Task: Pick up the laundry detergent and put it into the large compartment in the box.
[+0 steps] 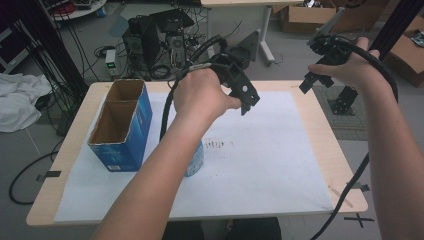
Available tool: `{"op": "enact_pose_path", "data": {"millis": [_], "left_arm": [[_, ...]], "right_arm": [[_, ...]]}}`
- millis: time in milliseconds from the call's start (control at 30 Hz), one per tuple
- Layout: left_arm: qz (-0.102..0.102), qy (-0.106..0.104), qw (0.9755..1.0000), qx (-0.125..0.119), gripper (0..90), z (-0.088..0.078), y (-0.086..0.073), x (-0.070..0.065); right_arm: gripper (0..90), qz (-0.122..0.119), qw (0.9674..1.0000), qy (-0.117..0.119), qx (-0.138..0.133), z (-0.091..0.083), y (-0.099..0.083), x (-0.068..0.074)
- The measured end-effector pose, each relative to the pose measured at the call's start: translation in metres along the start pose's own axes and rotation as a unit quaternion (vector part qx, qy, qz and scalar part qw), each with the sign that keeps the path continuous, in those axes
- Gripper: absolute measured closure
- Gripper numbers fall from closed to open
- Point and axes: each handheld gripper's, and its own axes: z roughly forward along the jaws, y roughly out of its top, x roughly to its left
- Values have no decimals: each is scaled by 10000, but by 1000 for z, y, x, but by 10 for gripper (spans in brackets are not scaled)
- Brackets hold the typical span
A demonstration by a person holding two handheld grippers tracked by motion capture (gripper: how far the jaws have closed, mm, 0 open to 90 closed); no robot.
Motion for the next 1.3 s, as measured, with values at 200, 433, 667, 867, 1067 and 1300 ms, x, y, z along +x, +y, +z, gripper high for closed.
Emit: {"op": "enact_pose_path", "data": {"millis": [200, 433, 667, 867, 1067, 1300], "left_arm": [[-186, 74, 9998, 70, 1, 5, -13, 15], [-325, 136, 9991, 229, 1, 14, -26, 31], [-375, 160, 9986, 332, 1, 31, -36, 41], [-452, 154, 9980, 421, 1, 47, -43, 46], [-490, 139, 9974, 503, 1, 61, -48, 49], [-466, 173, 9973, 536, 1, 75, -51, 51]], "right_arm": [[232, -17, 10000, 0, 2, 2, 1, 2], [232, -26, 10000, 11, 25, 5, 3, 4], [233, -41, 10000, -29, 28, 8, 4, 6], [234, -48, 10000, -14, 82, 12, 6, 9], [234, -51, 9999, -1, 99, 15, 6, 10], [234, -100, 9999, 4, 110, 19, 7, 11]]}}
